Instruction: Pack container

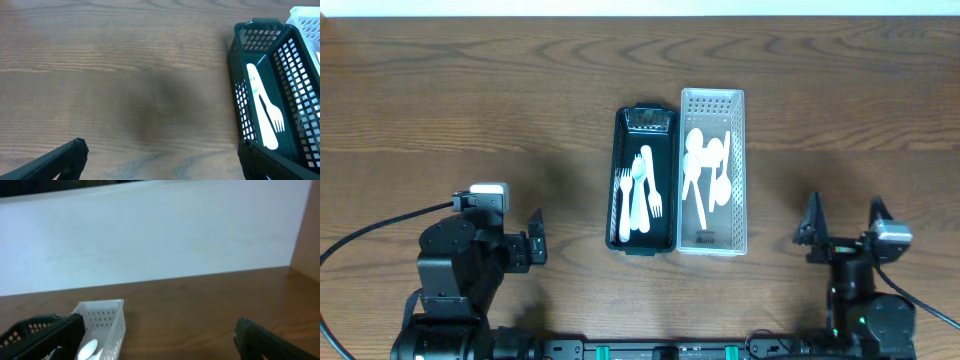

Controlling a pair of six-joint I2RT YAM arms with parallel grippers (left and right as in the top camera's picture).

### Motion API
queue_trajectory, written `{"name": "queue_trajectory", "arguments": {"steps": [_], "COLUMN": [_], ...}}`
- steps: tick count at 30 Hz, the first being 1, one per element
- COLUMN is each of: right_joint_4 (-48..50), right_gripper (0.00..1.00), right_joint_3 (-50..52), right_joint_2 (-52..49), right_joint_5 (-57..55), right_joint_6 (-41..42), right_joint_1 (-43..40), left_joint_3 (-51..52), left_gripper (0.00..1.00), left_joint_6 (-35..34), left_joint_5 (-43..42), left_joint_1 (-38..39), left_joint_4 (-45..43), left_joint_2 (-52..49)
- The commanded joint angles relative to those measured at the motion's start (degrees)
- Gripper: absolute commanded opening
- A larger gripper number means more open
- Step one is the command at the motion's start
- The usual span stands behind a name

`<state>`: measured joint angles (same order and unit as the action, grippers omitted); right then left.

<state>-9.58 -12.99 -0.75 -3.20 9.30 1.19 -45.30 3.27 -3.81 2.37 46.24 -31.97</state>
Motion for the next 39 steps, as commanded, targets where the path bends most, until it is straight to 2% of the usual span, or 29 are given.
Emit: {"name": "queue_trajectory", "arguments": {"steps": [1, 5, 14, 39], "right_joint_4": [5.5, 9.2, 5.7, 5.7], "right_gripper": [0.99, 0.99, 0.99, 0.99], "right_joint_3": [5.9, 10.4, 12.7, 12.7], "right_joint_2": [0.5, 0.5, 0.5, 0.5], "right_joint_5": [3.3, 4.8, 6.5, 6.5], "right_joint_6": [-1.7, -1.7, -8.8, -7.8], "right_joint_1": [-0.4, 0.4, 2.8, 2.9], "left_joint_3": [0.1, 0.1, 0.1, 0.1], "left_gripper": [0.98, 0.98, 0.98, 0.98], "left_joint_6": [0.8, 0.8, 0.8, 0.8], "left_joint_5": [0.9, 0.9, 0.9, 0.9], "left_joint_1": [0.2, 0.2, 0.2, 0.2], "left_joint_4": [-0.1, -0.1, -0.1, -0.1], "left_joint_2": [0.2, 0.2, 0.2, 0.2]}}
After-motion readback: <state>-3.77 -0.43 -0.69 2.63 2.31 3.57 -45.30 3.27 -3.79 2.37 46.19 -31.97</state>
